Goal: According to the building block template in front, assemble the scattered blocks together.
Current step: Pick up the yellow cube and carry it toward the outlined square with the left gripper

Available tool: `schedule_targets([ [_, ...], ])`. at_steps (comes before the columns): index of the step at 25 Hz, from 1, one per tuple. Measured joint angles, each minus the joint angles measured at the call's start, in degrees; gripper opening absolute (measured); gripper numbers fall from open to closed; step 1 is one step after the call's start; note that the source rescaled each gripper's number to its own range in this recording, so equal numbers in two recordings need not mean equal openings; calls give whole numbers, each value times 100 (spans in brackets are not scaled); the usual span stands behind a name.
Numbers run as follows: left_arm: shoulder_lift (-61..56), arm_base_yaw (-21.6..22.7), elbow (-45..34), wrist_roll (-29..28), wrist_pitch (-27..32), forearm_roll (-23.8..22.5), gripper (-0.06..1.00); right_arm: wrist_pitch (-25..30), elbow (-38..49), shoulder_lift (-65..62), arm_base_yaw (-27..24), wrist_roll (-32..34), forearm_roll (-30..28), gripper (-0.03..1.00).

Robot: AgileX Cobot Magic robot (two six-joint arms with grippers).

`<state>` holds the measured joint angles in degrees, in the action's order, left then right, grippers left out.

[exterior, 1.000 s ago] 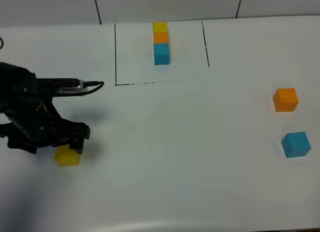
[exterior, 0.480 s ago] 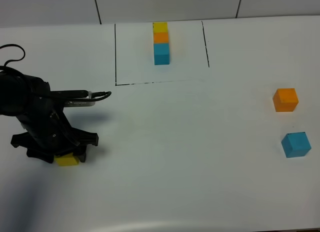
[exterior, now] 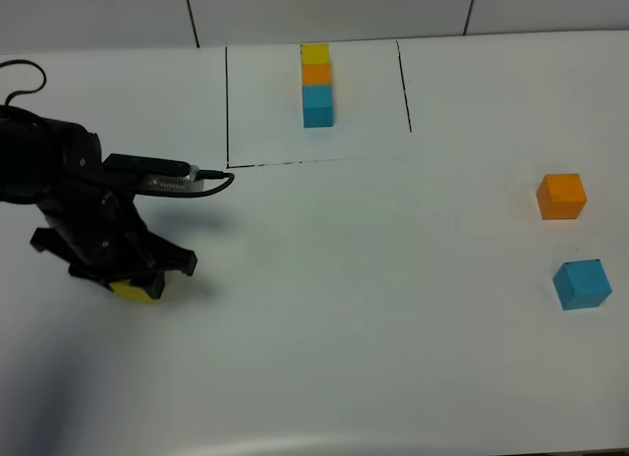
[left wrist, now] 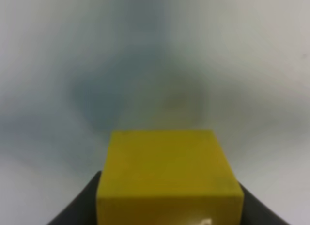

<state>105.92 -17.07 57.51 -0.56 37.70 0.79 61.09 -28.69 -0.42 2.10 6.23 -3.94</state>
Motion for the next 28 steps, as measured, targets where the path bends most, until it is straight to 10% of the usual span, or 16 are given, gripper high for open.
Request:
schedule_targets([
  [12, 1282, -1163, 3089, 2612, 1785, -256, 1, 0, 0, 0, 0, 0, 0, 75],
  [28, 3220, -2301, 6584, 3999, 2951, -519, 1, 0, 0, 0, 0, 0, 0, 75],
])
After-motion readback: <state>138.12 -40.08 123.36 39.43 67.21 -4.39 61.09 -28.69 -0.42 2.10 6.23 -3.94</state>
